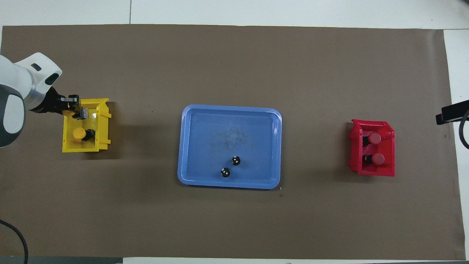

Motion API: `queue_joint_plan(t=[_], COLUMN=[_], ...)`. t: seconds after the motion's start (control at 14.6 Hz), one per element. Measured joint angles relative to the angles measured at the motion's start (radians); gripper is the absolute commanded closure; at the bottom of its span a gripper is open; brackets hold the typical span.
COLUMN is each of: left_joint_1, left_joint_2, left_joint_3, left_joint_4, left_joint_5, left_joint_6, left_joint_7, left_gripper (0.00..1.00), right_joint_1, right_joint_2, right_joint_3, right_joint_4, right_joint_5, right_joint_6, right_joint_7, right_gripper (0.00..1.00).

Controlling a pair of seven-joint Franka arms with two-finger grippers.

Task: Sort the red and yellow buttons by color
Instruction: 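Release the yellow button into the yellow bin with the left gripper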

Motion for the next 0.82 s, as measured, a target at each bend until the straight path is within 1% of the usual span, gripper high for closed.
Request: queue_joint_plan(t=[0.27, 0.55, 0.75, 0.82], left_joint_1=[0.0, 0.003, 0.012, 0.012], left_joint_2=[0.01, 0.052, 0.062, 0.063], left_joint_3=[0.0, 0.0, 0.001, 0.001], left_joint_4=[-0.071, -0.089, -0.105, -0.111], left_joint_5=[0.0, 0.0, 0.0, 0.0], left_joint_6=[0.125, 0.185, 0.215, 0.222], left_joint_7=[0.007, 0.018, 0.025, 0.028], left_gripper=[0.98, 0.97, 0.97, 0.84], right_joint_1=[0.001, 0.003, 0.003, 0.001], right_joint_2=[0.003, 0.003, 0.002, 0.001], right_joint_3=[0.006, 0.015, 0.017, 0.016], right_joint_4=[0.014, 0.017, 0.017, 0.017], right_joint_5=[-0.002, -0.03, -0.042, -0.044], right_joint_6=[0.0, -0.002, -0.003, -0.004], right_joint_7=[0.0, 0.001, 0.005, 0.007], right_gripper=[0.0, 0.0, 0.0, 0.0])
